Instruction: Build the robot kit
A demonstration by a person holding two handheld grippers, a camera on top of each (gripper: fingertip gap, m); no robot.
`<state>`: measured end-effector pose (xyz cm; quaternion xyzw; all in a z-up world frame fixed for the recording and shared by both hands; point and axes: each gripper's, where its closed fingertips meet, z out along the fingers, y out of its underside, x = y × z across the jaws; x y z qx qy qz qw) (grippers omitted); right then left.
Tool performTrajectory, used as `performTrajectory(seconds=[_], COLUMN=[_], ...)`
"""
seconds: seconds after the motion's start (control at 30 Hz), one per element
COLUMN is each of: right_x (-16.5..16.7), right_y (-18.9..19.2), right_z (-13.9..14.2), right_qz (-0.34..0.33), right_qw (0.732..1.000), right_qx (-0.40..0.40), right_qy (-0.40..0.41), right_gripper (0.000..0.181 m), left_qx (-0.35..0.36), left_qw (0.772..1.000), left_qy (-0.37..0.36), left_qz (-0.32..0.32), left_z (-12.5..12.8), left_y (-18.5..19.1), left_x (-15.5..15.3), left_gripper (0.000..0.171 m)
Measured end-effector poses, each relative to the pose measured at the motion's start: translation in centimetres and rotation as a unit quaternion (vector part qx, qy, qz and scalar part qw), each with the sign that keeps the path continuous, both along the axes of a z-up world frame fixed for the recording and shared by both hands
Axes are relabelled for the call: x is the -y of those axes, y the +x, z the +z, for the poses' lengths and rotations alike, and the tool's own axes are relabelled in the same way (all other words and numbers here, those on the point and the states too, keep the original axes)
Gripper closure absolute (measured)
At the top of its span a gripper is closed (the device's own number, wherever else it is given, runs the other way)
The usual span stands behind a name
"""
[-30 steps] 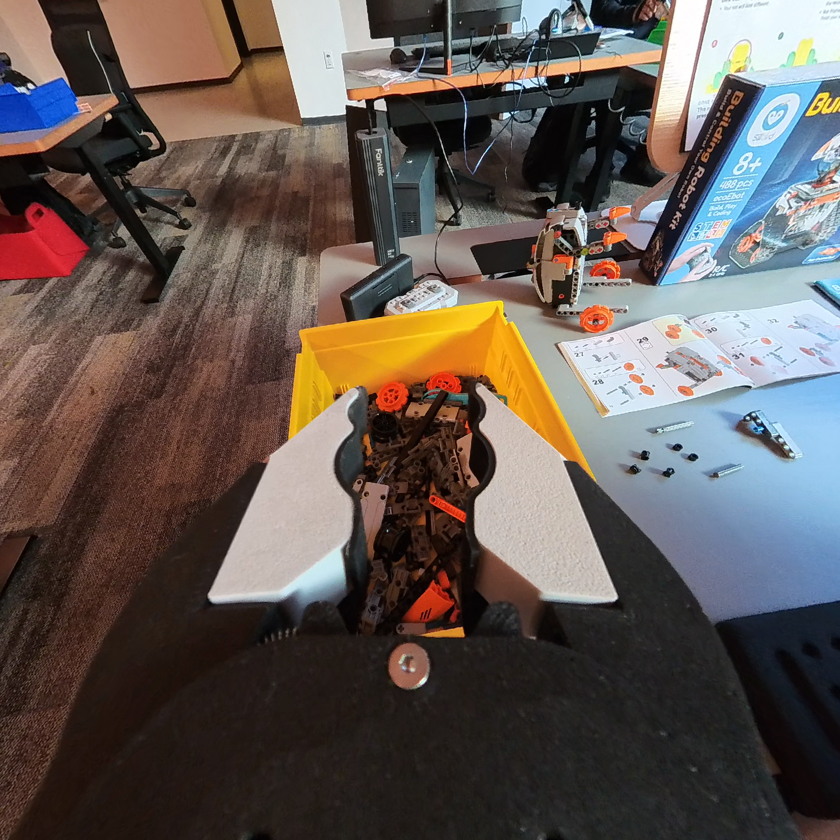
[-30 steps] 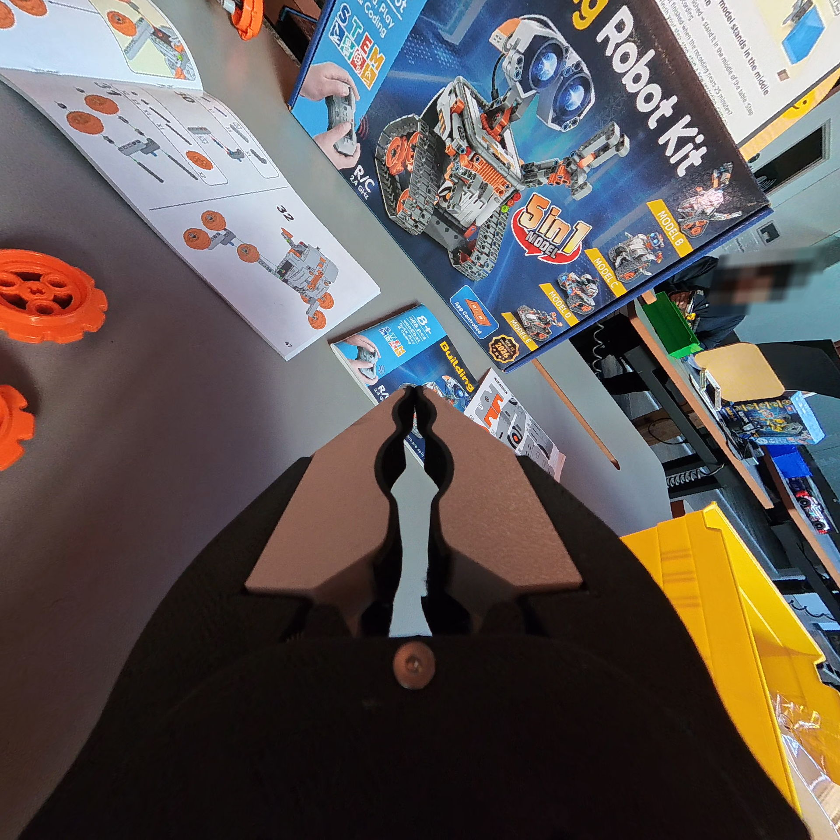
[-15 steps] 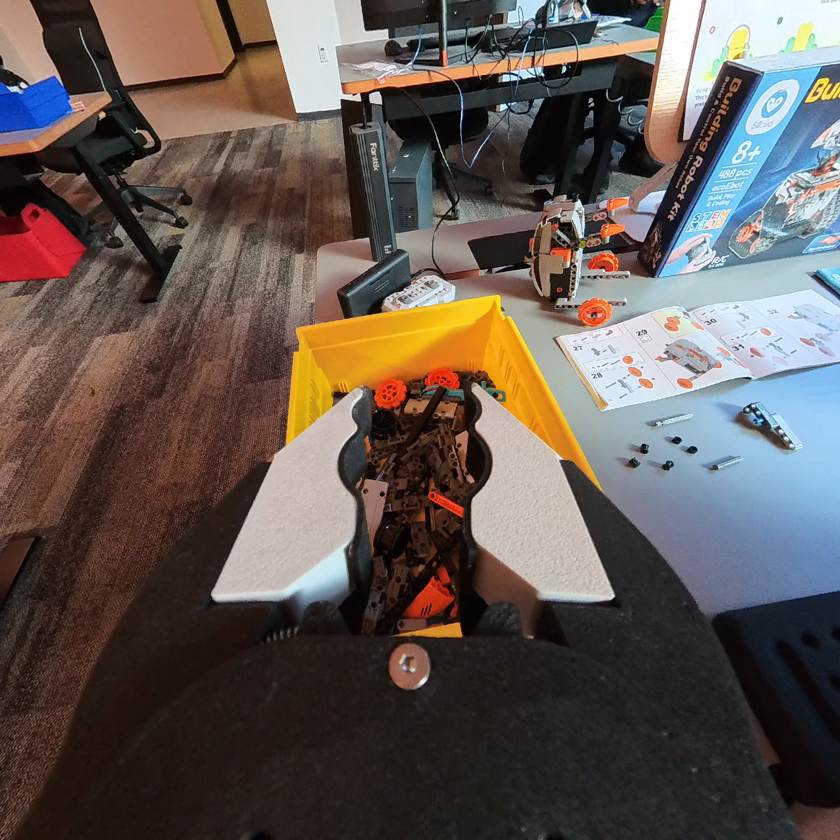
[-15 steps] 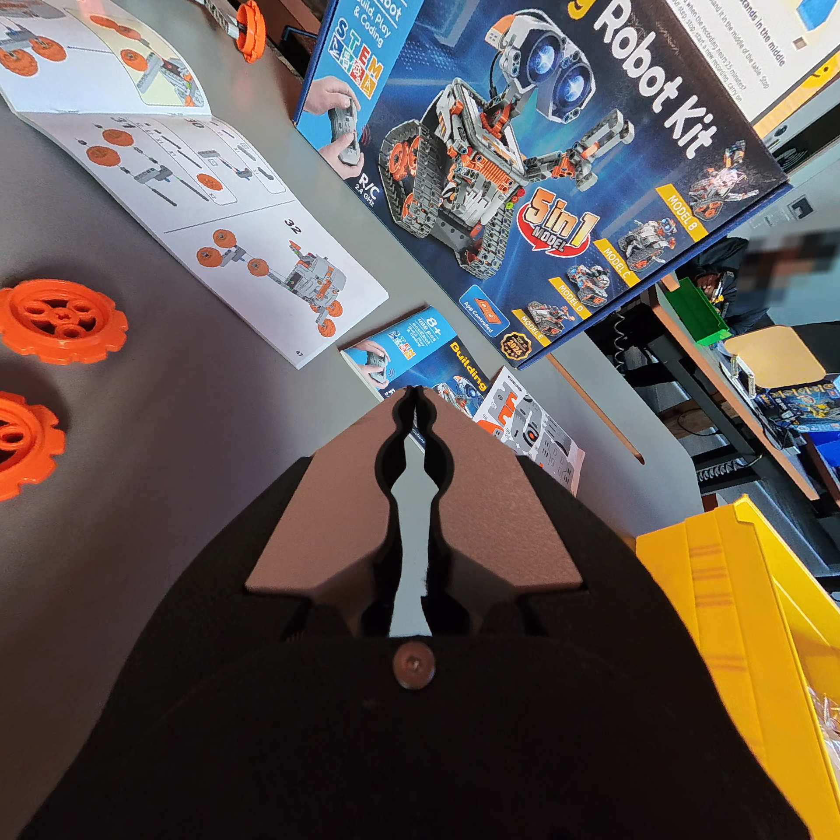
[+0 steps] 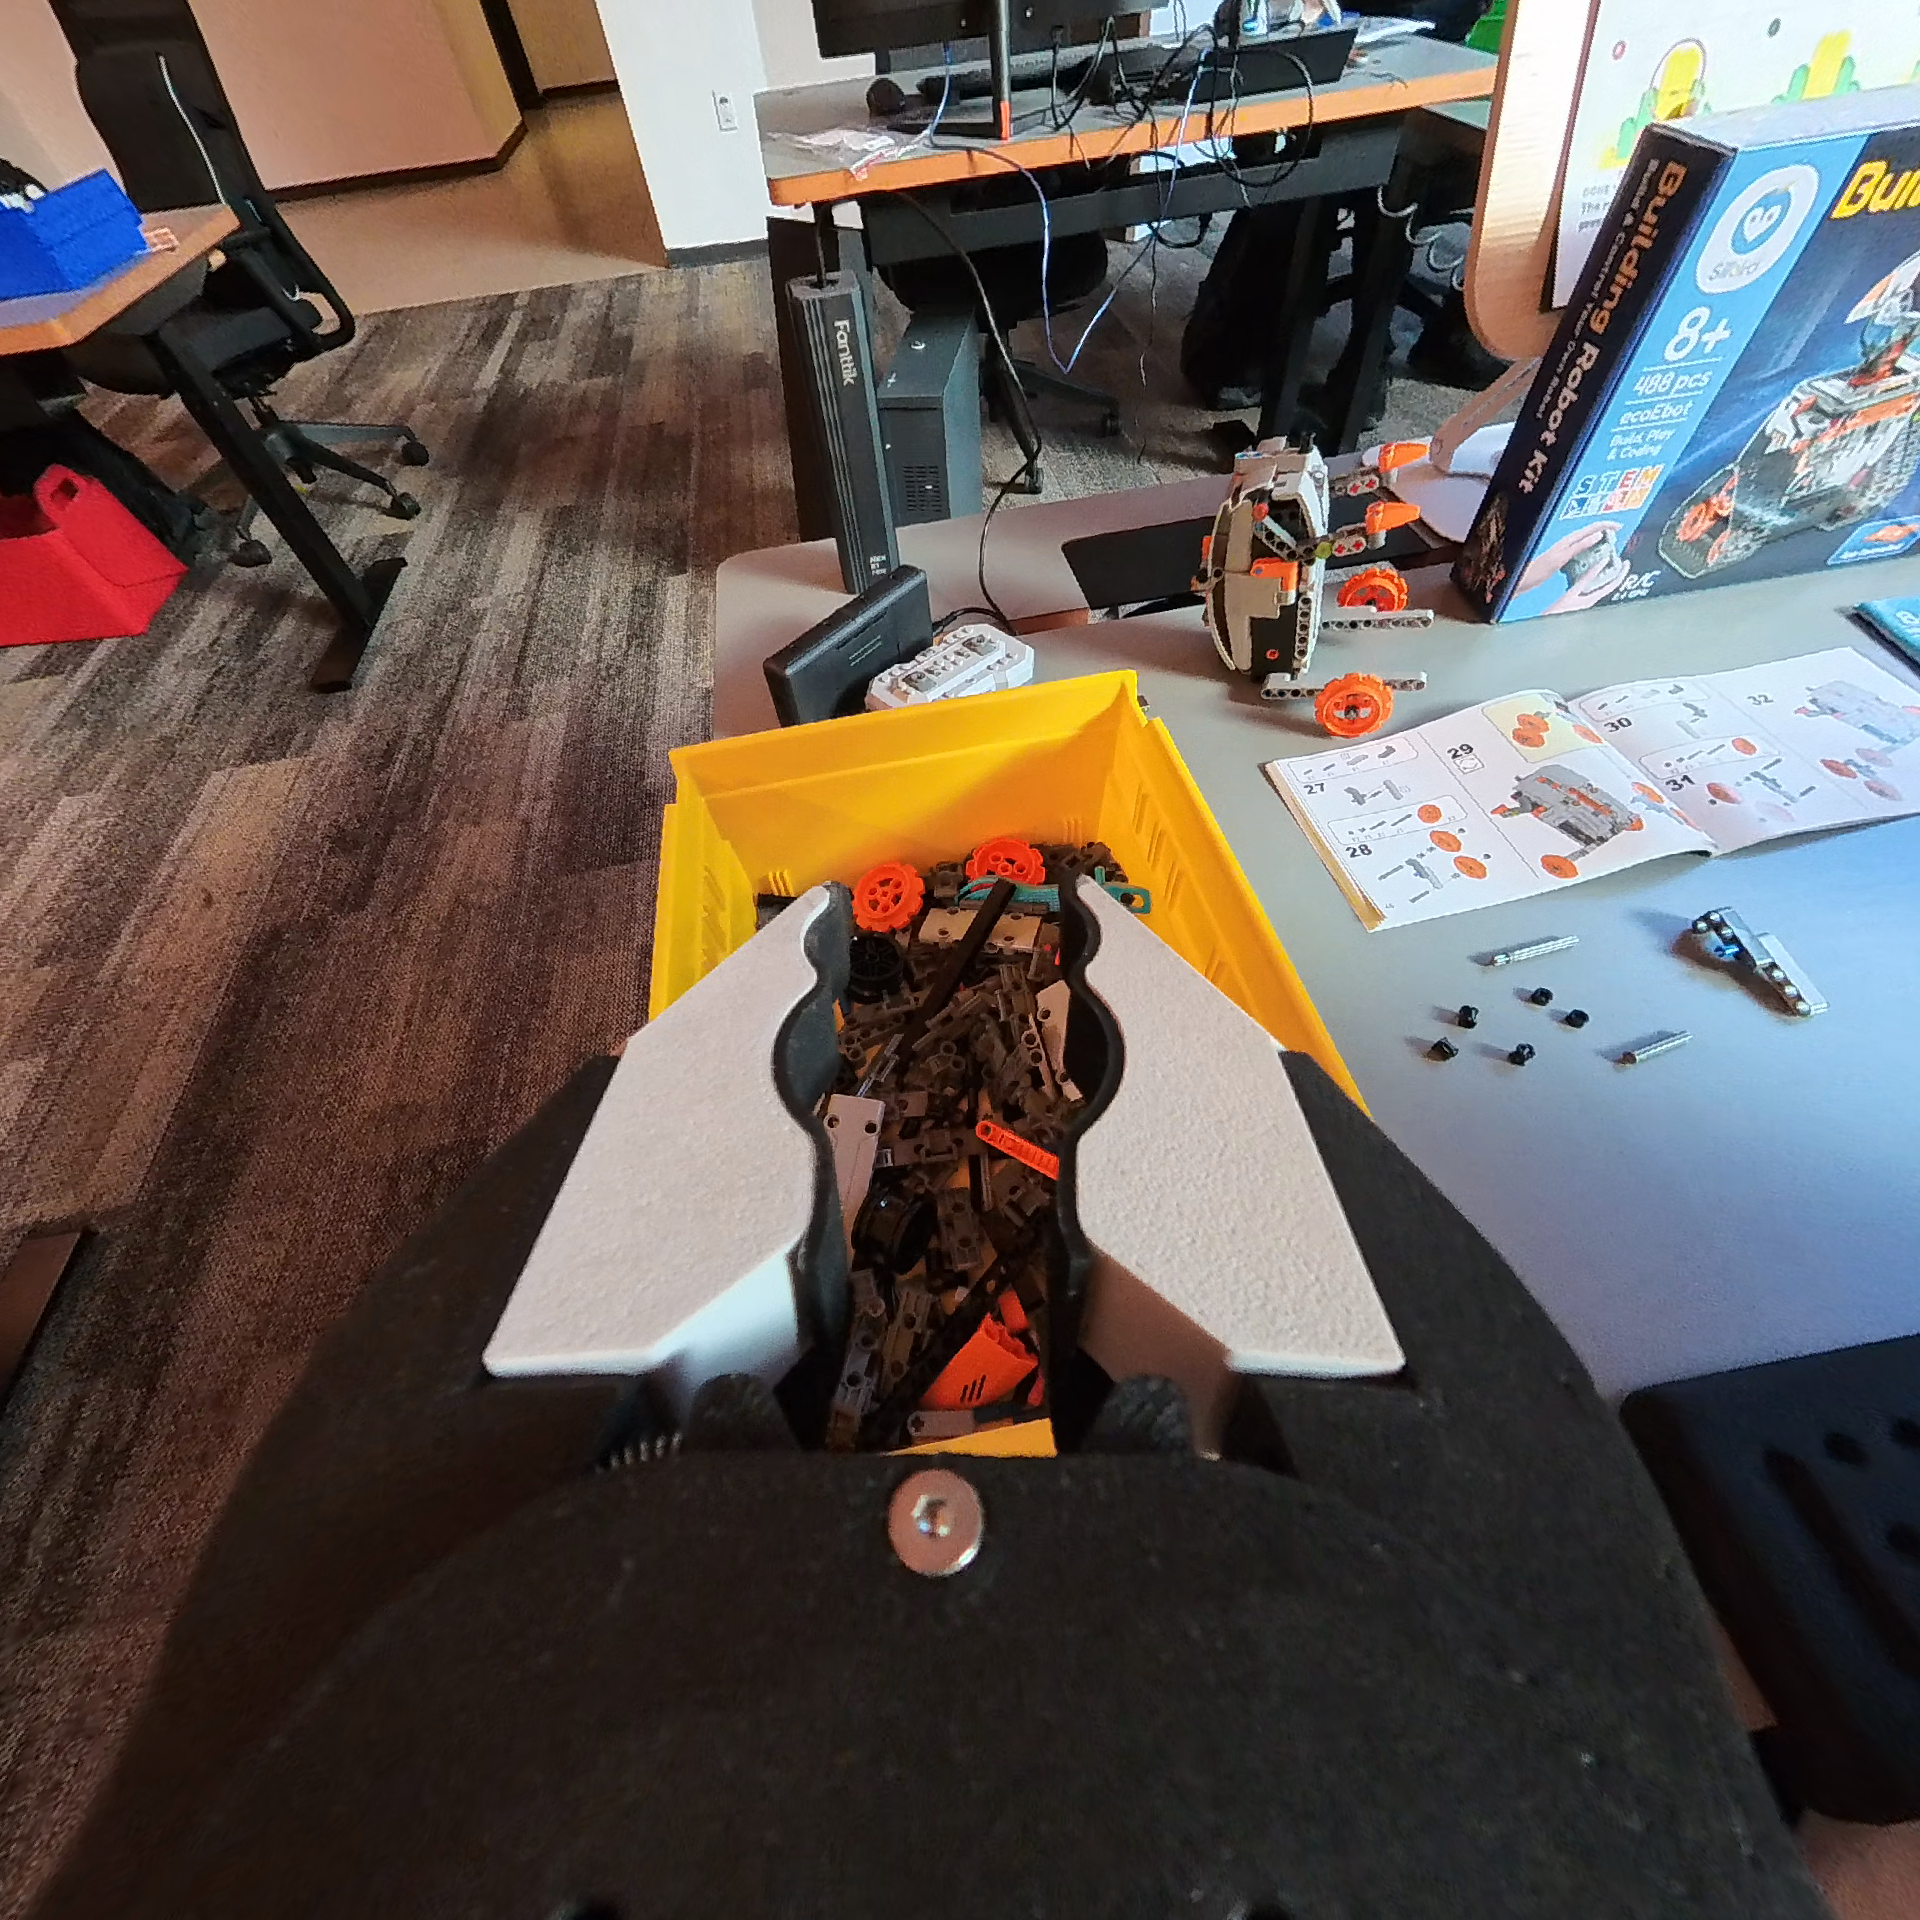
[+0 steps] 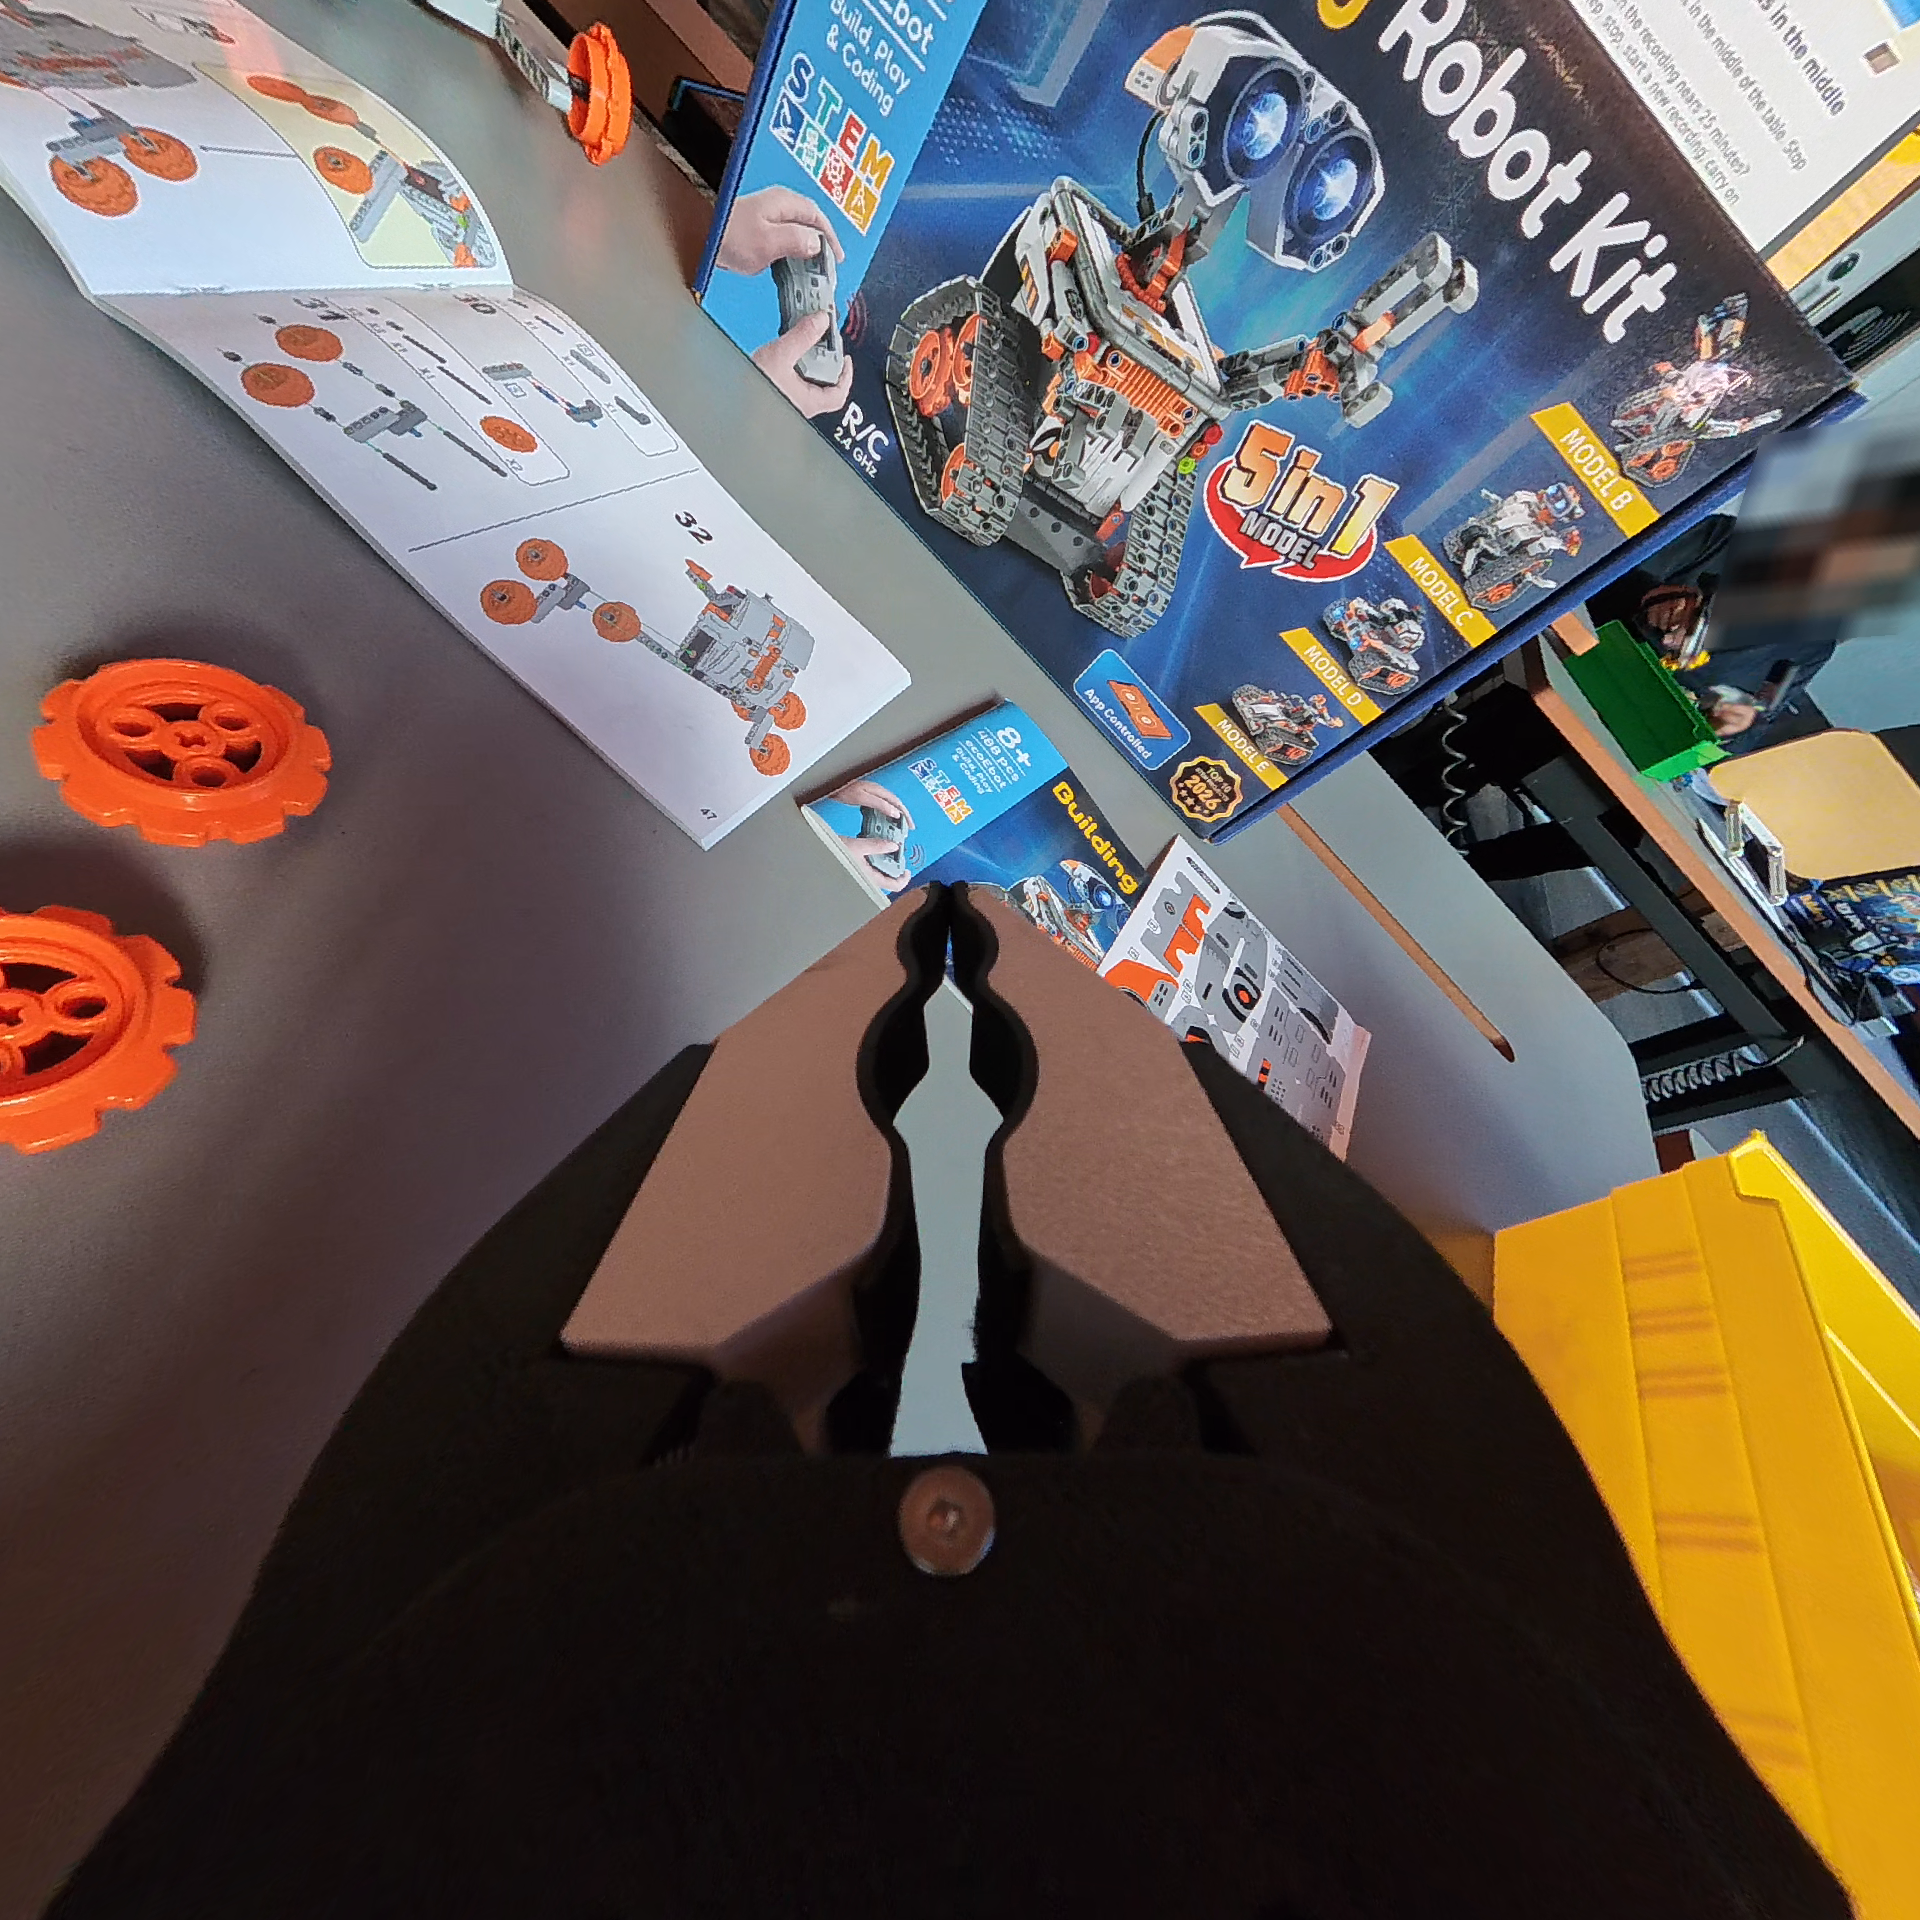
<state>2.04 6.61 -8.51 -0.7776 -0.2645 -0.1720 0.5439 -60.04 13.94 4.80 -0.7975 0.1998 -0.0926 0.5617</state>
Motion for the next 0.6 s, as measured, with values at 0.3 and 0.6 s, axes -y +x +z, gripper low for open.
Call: performTrajectory(seconds=[0.3,0.6], right_x=[-0.3,0.1], right_y=[-2.2,-25.4], right_z=[0.6,-0.2], right_qz=[0.037,0.383], right_qw=[0.999,0.898], right_qx=[-0.035,-0.119], right_qy=[0.005,-0.179], right_gripper=[0.181,0.127], left_qx=[0.004,0.117], left_qw=[0.996,0.957], left_qy=[-0.042,-0.099], left_qz=[-0.074,-0.247], left_z=[-1.9,-4.4], left_y=[3.4,14.3], left_x=[2.1,8.1], left_gripper=[0.132,0.132])
